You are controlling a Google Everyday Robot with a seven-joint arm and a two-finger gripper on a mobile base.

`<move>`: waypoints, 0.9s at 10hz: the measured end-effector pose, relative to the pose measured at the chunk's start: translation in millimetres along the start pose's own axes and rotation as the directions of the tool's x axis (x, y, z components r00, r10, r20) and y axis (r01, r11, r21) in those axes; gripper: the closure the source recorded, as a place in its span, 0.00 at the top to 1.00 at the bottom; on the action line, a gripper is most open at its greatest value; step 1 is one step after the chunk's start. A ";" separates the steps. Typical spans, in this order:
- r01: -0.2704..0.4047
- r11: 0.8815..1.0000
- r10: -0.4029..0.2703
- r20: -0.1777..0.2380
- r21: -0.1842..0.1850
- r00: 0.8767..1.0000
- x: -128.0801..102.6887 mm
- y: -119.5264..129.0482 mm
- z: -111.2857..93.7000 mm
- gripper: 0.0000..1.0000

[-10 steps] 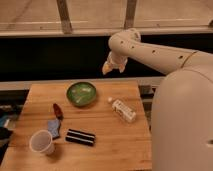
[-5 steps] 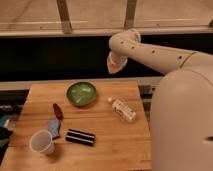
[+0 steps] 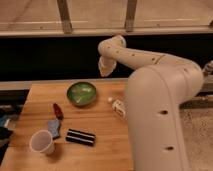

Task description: Push the ceramic bowl across the table

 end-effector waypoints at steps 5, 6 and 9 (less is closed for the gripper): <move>-0.008 0.999 0.014 -0.154 0.038 0.988 9.0 -5.7 33.5 0.00; -0.008 0.999 0.014 -0.155 0.038 0.988 8.9 -5.5 33.6 0.00; -0.015 0.999 0.021 -0.167 0.037 0.986 11.0 -8.0 36.4 0.00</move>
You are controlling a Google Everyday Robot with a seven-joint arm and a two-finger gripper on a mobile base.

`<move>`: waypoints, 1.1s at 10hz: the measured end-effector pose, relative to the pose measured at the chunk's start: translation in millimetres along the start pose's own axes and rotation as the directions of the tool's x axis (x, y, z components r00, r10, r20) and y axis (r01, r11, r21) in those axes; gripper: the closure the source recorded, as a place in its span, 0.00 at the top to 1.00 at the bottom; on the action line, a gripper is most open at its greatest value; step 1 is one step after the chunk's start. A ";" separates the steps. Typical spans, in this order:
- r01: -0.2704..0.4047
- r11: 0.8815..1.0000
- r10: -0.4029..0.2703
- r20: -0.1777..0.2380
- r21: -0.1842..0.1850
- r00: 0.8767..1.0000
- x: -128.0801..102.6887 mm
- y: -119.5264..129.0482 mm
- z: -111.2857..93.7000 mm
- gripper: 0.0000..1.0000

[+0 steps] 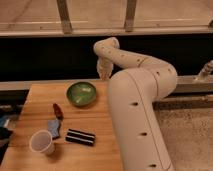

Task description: Push the ceramic bowl across the table

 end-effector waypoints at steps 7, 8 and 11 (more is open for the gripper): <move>-0.050 0.993 0.040 -0.099 -0.104 0.994 35.0 -4.6 74.3 0.00; -0.048 0.992 0.035 -0.111 -0.120 0.993 36.4 -0.2 82.0 0.00; -0.022 0.985 -0.001 -0.133 -0.174 0.991 27.3 23.9 106.9 0.00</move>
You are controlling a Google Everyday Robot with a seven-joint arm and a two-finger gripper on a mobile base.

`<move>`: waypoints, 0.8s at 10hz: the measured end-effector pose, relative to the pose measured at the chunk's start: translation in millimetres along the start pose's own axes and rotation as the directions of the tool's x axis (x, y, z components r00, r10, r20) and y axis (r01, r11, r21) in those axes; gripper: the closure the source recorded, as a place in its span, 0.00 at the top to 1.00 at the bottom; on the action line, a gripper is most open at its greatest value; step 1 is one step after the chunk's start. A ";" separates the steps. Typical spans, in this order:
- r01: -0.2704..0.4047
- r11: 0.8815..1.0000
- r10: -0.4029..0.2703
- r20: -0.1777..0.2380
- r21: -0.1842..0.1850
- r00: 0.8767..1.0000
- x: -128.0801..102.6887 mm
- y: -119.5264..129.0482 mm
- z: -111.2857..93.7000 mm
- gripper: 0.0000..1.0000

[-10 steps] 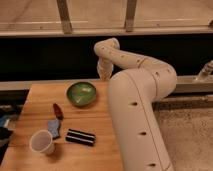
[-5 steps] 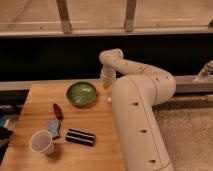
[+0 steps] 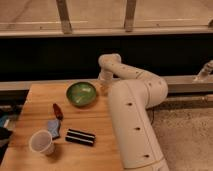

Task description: Push the ceramic bowl across the table

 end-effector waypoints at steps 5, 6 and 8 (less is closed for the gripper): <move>0.124 0.990 -0.125 -0.024 -0.060 0.992 -29.0 61.7 23.3 0.00; 0.162 0.984 -0.164 -0.028 -0.071 0.986 -32.6 77.9 25.5 0.00; 0.254 0.963 -0.258 -0.040 -0.096 0.965 -30.1 116.1 29.3 0.00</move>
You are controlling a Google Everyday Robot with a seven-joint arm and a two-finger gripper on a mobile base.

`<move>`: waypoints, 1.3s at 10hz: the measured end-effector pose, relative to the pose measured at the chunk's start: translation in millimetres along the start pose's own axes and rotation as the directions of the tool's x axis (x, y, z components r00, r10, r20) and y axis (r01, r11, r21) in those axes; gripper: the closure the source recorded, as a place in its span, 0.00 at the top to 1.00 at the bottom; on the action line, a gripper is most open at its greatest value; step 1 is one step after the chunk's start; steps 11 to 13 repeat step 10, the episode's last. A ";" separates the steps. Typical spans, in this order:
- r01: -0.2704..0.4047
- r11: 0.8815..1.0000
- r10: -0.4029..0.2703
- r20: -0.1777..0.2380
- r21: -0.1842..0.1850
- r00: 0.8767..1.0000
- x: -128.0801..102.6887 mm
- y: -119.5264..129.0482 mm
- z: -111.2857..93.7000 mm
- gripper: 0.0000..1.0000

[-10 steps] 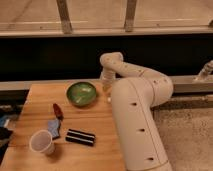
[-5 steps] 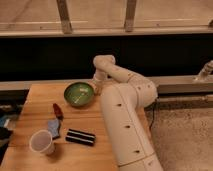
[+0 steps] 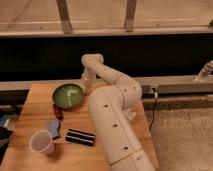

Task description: Push the ceramic bowl across the table

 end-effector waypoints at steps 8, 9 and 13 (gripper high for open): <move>0.199 0.980 -0.198 -0.030 0.008 0.980 12.4 63.9 -15.0 0.00; 0.168 0.985 -0.168 -0.008 0.042 0.986 14.4 50.2 -27.3 0.00; 0.125 0.990 -0.126 0.015 0.061 0.992 18.0 31.7 -39.6 0.03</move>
